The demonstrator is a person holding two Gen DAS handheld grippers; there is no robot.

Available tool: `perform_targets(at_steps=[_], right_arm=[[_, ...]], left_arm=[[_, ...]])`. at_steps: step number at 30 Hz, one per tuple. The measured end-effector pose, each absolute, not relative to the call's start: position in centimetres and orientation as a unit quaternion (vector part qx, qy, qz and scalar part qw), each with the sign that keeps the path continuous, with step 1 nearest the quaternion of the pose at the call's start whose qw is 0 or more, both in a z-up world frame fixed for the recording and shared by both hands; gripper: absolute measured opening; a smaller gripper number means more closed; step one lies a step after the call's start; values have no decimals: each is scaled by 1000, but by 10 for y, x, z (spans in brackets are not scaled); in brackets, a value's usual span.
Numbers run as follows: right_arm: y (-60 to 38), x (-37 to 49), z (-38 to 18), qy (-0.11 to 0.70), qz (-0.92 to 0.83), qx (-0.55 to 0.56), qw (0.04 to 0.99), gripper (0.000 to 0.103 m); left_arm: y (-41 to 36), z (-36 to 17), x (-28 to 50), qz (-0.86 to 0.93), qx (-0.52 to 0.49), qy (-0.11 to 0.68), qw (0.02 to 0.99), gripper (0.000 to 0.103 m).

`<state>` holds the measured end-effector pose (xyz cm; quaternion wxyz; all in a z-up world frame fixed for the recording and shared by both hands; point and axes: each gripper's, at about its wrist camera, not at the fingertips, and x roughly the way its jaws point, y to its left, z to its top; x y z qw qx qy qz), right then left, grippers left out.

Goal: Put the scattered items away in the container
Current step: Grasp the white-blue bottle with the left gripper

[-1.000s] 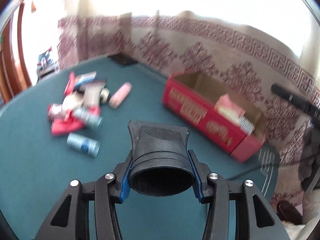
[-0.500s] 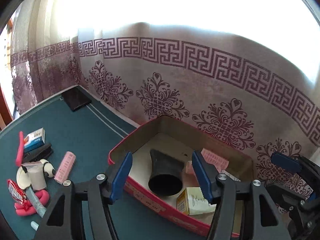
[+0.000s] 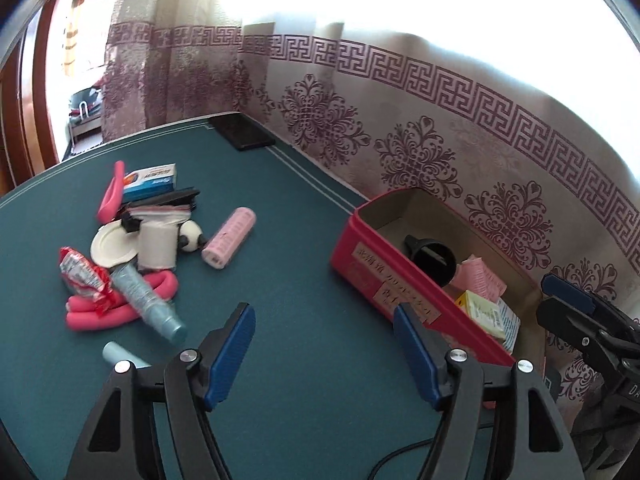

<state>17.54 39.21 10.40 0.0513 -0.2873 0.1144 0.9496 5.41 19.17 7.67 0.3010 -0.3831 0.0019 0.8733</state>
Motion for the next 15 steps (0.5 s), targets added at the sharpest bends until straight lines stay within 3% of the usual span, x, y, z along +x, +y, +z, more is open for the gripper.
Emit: perform_targets(at_steps=[2,15], right_arm=[[382,169,102,112,949,-293,41,73],[317,132,82,99,935,-338,-27,74]], left_arm=[[173,74,56,878,-385,-7,283,85],[80,41,47,887,-409,-17,215,85]])
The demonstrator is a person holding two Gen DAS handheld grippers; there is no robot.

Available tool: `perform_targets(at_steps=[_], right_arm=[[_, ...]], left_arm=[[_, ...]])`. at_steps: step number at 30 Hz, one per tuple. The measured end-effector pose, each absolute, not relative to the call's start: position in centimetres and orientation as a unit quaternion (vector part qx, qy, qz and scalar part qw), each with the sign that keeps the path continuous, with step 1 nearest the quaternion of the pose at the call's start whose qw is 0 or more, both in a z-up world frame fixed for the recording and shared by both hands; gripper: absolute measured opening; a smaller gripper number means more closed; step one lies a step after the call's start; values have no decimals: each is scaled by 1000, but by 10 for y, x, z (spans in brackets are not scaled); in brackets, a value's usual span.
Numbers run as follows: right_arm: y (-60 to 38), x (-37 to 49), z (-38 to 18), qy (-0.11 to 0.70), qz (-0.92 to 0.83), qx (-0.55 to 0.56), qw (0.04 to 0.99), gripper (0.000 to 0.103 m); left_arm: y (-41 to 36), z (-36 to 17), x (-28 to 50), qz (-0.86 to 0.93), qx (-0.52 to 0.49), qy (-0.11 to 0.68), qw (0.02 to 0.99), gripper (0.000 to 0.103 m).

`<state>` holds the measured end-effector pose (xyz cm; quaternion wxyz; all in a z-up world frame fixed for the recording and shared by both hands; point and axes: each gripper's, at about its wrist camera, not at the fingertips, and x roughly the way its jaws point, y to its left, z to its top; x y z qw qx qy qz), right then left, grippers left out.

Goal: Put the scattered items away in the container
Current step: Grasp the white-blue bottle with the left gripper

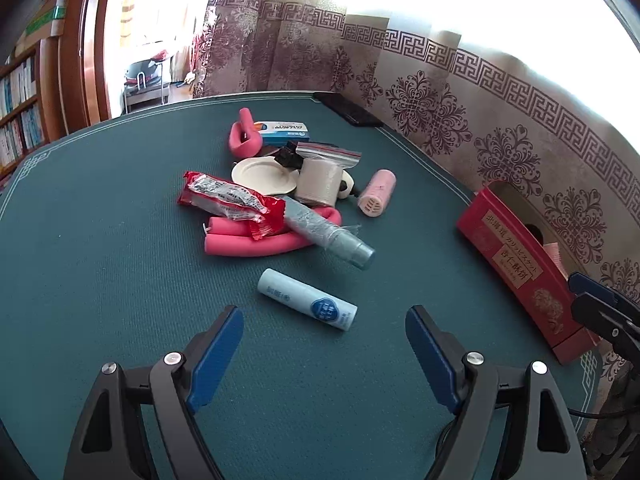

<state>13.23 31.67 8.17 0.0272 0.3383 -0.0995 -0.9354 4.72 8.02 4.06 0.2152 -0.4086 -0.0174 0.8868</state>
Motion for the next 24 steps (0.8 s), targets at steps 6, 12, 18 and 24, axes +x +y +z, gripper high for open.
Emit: perform_targets(at_steps=[6,12,18,24], right_arm=[[302,124,75,-92,-931,353,37,74],[299,117,69,-92,-926,364,37,74],[297,109,62,-95,-921,376,40,74],[295,93,56,-109,-914,387,49,74]], left_arm=[[89,29,37,876,-418,19,238,85],[101,17,25,872,-418,68,246,85],[109,4,13,861,-425,101,259,84],[107,5,20,867,-414,93,262,71]])
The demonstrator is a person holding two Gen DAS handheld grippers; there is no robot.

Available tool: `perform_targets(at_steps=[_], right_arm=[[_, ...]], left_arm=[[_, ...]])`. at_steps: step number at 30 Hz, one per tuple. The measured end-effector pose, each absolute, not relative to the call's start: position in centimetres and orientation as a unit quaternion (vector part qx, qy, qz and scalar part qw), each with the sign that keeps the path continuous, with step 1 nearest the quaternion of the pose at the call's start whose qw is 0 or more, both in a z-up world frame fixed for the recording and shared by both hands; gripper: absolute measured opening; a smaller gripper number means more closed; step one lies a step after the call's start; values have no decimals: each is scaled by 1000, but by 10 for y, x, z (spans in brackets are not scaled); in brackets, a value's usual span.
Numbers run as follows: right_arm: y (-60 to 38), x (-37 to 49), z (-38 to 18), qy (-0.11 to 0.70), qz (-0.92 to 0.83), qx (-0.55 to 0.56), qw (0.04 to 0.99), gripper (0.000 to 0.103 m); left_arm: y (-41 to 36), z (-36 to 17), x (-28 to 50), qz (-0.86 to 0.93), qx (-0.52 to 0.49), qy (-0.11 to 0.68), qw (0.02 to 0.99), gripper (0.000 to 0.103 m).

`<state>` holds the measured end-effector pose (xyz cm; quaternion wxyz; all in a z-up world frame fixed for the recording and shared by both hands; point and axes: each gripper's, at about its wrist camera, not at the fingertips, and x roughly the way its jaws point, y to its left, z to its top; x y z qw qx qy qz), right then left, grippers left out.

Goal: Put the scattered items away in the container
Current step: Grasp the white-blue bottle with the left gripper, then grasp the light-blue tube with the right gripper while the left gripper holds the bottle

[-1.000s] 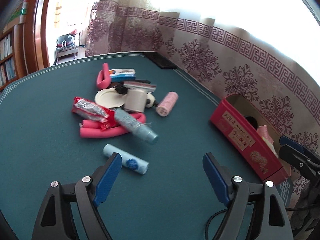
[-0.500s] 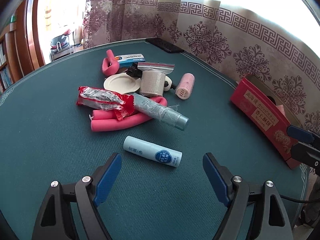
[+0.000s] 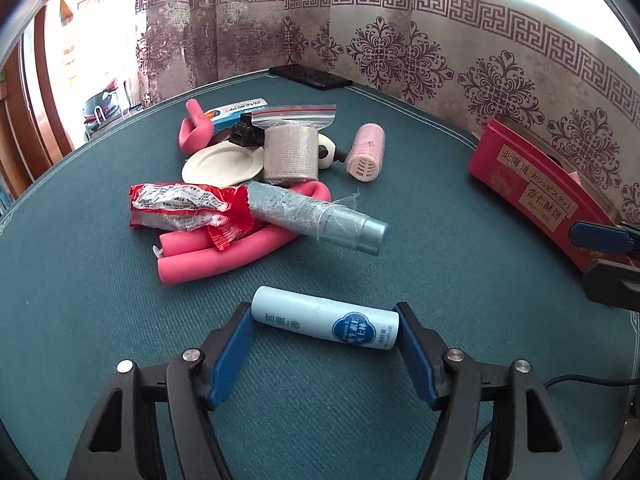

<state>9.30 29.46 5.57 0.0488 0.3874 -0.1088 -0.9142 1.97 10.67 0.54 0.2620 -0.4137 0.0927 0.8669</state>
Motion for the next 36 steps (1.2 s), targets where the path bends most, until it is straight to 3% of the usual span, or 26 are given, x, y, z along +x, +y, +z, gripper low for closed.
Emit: perform_targets(at_steps=[10,14,25,27,29,31,36], right_arm=[[266,37,54,-106,-908,392,99,73],[253,6,46,-96,-901,406,115,56],[233,-42,28,-75,-891,430,122,54],[230,-48,22,-73,-888,437,124,50],[228,-53,16,-73,-883,445,128,32],[228,-54,12,-80,-880,449,135,26],[225,-40,21,-71,-889,433,134,24]], left_arm=[[72,18,25,879,-407,47,243,71],[61,20,24,883,-404,34,238,71],[55,15,22,880,-410,21,238,71],[54,14,21,880,-412,20,236,71],[55,13,20,879,-415,20,235,71],[55,12,21,878,-416,21,234,71],[55,11,20,878,-417,19,234,71]])
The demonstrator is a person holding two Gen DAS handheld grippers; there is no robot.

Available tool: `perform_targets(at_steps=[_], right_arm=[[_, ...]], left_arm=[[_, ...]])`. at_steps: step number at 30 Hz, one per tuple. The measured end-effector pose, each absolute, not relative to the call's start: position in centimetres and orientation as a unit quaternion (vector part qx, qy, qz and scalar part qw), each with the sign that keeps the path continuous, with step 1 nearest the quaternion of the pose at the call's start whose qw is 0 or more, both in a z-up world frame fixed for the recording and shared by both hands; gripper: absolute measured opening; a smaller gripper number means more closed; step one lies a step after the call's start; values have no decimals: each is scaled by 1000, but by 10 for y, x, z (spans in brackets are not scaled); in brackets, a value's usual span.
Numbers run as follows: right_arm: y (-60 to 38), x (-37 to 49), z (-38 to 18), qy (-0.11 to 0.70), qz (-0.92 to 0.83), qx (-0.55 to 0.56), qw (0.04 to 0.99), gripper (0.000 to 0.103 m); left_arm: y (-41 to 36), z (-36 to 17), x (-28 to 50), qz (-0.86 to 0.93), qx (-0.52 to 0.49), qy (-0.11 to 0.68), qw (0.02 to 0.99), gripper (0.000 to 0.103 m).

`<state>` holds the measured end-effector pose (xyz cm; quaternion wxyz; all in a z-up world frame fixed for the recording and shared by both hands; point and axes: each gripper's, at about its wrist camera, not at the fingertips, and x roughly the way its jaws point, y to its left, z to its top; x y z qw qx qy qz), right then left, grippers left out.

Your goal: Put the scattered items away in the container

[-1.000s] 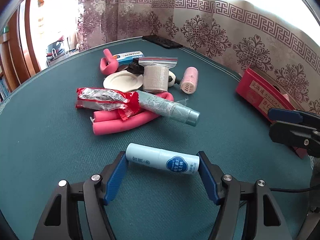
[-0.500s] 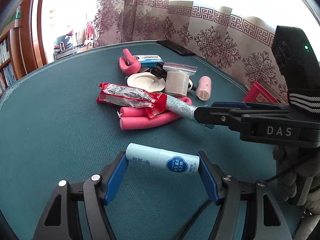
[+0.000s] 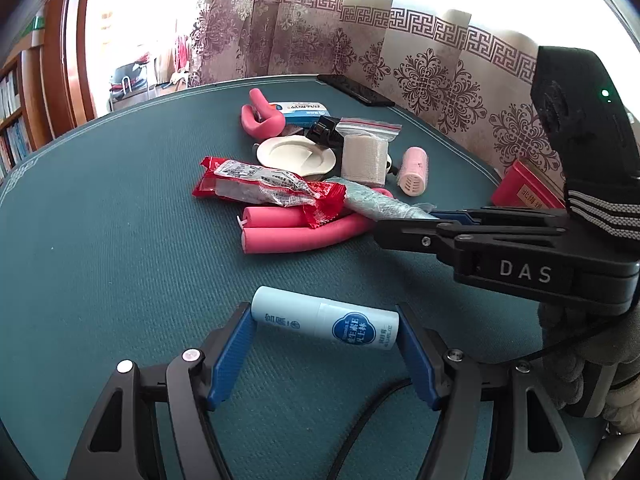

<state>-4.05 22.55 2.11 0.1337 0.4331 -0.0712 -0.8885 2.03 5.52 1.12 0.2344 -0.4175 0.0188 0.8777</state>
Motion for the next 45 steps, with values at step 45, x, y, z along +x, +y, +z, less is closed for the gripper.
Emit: perform_targets(at_steps=[45], right_arm=[[260,-36,14,-51,-889,451,59,29]], left_arm=[[82,24,49,868,-417,0,268,71]])
